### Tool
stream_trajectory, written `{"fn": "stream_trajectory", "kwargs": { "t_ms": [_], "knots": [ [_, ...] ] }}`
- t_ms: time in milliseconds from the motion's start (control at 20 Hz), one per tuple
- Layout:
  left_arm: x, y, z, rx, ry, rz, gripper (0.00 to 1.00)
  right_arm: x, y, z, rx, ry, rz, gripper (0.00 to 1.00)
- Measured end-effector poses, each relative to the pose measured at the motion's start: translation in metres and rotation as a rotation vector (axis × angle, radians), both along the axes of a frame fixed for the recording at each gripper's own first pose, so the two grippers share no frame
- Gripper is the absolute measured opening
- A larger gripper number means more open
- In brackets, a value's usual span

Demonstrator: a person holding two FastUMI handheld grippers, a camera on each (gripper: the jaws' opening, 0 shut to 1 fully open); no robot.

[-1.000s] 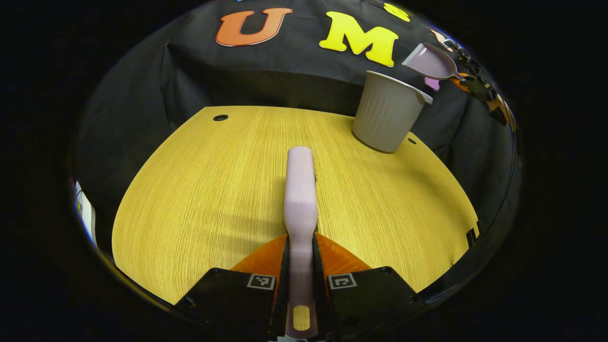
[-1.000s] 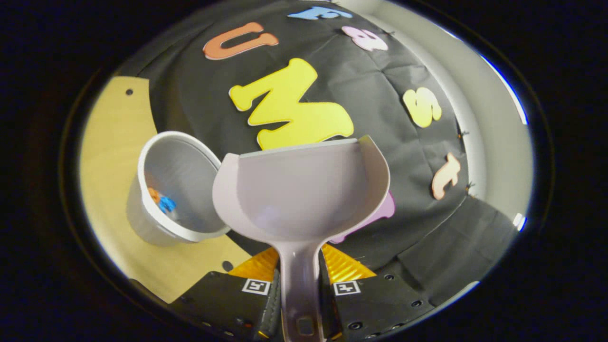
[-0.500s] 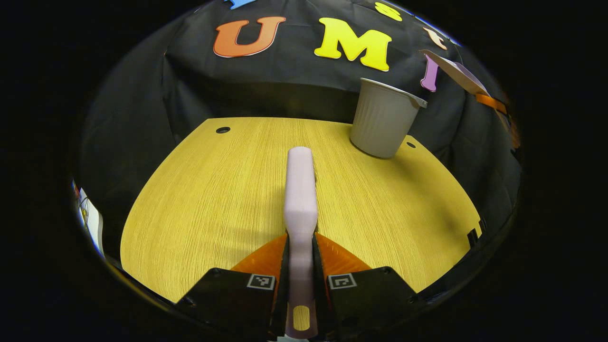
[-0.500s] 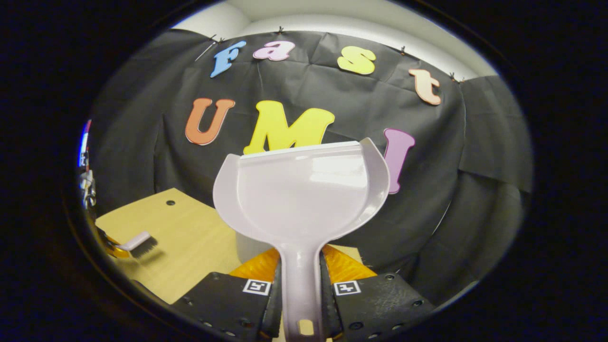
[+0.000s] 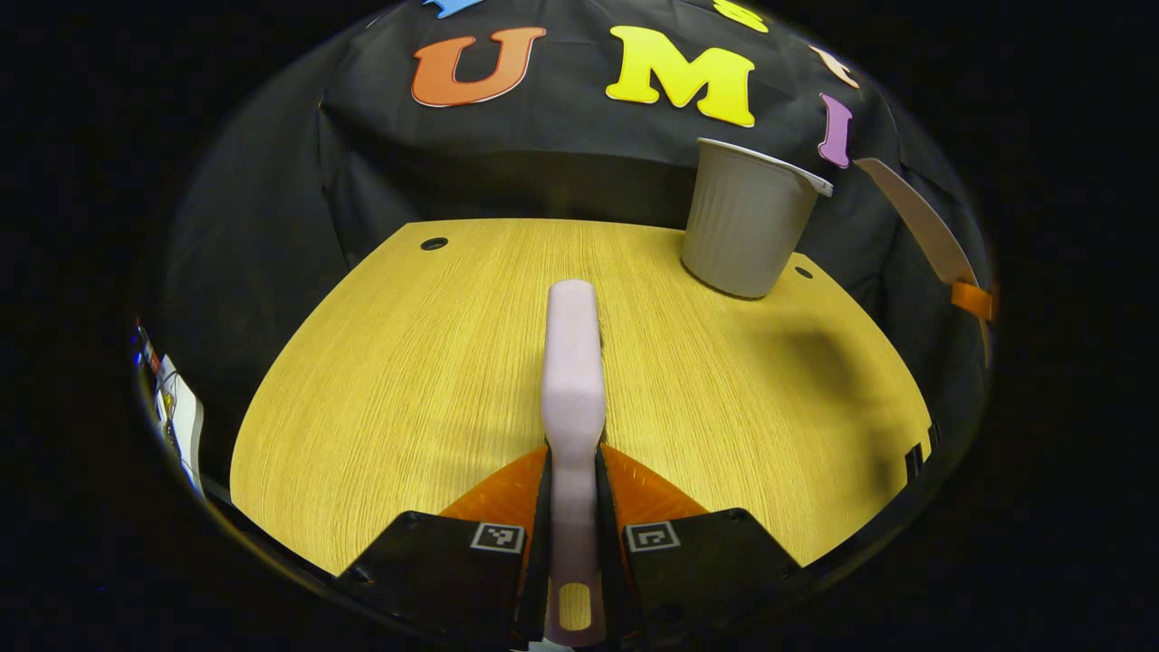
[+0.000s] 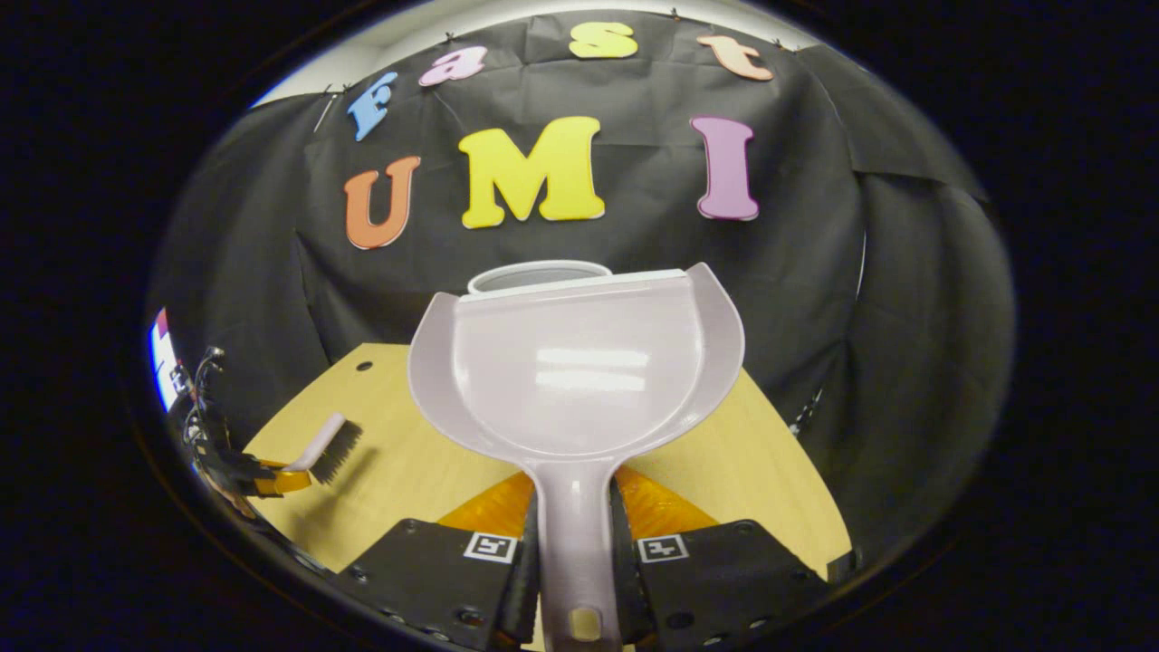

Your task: Pick up the small broom and dustpan from the desktop, sweep the trash into the dustpan with the broom, and then empty the trash into the garbage bin.

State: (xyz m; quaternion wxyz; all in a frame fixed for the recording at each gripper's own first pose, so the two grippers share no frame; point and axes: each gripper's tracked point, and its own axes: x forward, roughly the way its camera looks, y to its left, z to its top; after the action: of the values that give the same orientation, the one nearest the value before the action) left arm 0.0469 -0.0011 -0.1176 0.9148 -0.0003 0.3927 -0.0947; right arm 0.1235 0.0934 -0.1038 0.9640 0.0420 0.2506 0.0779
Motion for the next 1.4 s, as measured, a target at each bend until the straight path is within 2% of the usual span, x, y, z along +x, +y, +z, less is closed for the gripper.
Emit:
{"fn": "stream_trajectory", "kwargs": {
  "t_ms": [200, 300, 350, 550, 800, 850, 900, 950, 1000, 1050, 1150, 1200, 1250, 1400],
  "knots": [
    [-0.004, -0.013, -0.013, -0.017, 0.044, 0.013, 0.27, -0.003, 0.016, -0.054, 0.051, 0.132, -0.002, 0.36],
    [-0.005, -0.016, -0.016, 0.0, 0.057, 0.022, 0.27, -0.008, 0.022, -0.087, 0.072, 0.23, -0.005, 0.31],
    [-0.005, -0.016, -0.018, 0.013, 0.058, 0.026, 0.27, -0.012, 0.024, -0.105, 0.067, 0.278, -0.005, 0.36],
    [-0.006, -0.017, -0.021, 0.036, 0.07, 0.037, 0.27, -0.019, 0.027, -0.156, 0.033, 0.426, -0.041, 0.34],
    [-0.006, -0.02, -0.018, 0.021, 0.066, 0.051, 0.3, -0.02, 0.031, -0.164, 0.004, 0.45, -0.043, 0.37],
    [-0.005, -0.019, -0.015, 0.025, 0.058, 0.053, 0.33, -0.017, 0.031, -0.163, 0.001, 0.438, -0.05, 0.35],
    [-0.006, -0.019, -0.015, 0.03, 0.055, 0.062, 0.46, -0.019, 0.032, -0.163, 0.002, 0.428, -0.046, 0.36],
    [-0.008, -0.016, -0.013, 0.032, 0.052, 0.074, 0.51, -0.02, 0.034, -0.161, 0.014, 0.426, -0.037, 0.36],
    [-0.009, -0.015, -0.011, 0.039, 0.047, 0.084, 0.43, -0.019, 0.031, -0.16, 0.017, 0.42, -0.044, 0.39],
    [-0.011, -0.014, -0.008, 0.041, 0.039, 0.091, 0.45, -0.019, 0.031, -0.155, 0.035, 0.404, -0.036, 0.41],
    [-0.018, -0.011, 0.002, 0.045, 0.021, 0.103, 0.5, -0.022, 0.036, -0.14, 0.047, 0.372, -0.019, 0.67],
    [-0.02, -0.012, 0.01, 0.047, -0.002, 0.101, 0.6, -0.028, 0.034, -0.133, 0.045, 0.343, -0.011, 0.9],
    [-0.023, -0.013, 0.021, 0.04, -0.044, 0.096, 0.51, -0.032, 0.033, -0.12, 0.041, 0.301, -0.003, 0.93],
    [-0.033, -0.023, 0.069, 0.003, -0.223, 0.065, 0.55, -0.052, 0.03, -0.08, 0.011, 0.125, 0.014, 0.95]
  ]
}}
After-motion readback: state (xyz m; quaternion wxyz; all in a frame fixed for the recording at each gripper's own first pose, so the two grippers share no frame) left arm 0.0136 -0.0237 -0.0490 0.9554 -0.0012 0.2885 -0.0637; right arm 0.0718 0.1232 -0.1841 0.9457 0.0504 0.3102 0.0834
